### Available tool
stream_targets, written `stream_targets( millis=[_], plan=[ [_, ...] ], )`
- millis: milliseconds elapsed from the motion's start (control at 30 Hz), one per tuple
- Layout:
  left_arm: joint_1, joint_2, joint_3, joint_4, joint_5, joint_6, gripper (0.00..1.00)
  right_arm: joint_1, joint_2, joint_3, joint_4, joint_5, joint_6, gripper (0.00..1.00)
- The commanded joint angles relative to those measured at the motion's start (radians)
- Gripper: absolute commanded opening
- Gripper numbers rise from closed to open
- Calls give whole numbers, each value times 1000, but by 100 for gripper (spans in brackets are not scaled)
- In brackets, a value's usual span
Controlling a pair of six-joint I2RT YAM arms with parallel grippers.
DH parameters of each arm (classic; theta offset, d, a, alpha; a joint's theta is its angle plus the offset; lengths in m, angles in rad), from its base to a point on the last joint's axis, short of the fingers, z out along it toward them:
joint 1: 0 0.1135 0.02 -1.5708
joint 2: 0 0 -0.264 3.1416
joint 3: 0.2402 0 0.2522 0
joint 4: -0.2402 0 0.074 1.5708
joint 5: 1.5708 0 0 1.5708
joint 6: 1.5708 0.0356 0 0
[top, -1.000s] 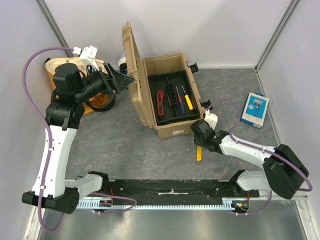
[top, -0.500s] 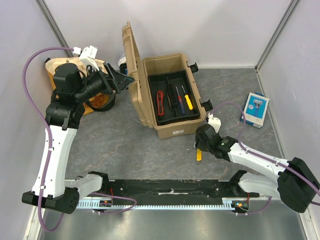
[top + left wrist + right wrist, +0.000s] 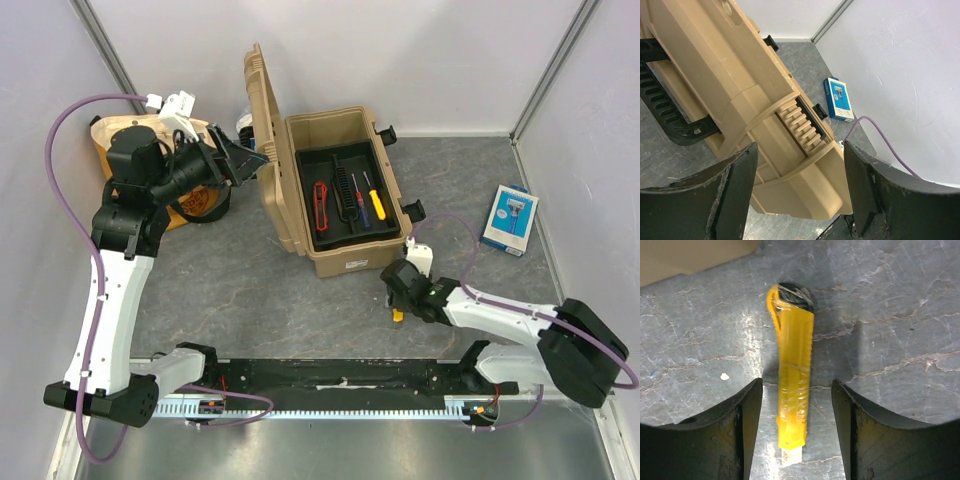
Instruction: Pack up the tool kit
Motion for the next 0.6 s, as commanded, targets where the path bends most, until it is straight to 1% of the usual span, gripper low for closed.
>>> stream_targets(
  millis=[0, 167, 300, 400, 567],
  plan=[
    [-1, 15, 15, 20, 0, -22, 75, 50, 97, 41, -22, 77, 59, 64],
    [-1, 29, 28, 25, 6, -20, 75, 81, 146, 49, -55, 104, 94, 63],
    [-1, 33, 37, 28, 6, -22, 75, 82, 108, 21, -52, 111, 94, 59],
    [-1, 38, 44, 28, 14, -29, 75, 82, 79, 12, -52, 101, 94, 52],
    [-1, 26, 44, 27, 7, -23, 75, 82, 68, 10, -50, 87, 91, 35]
  ],
)
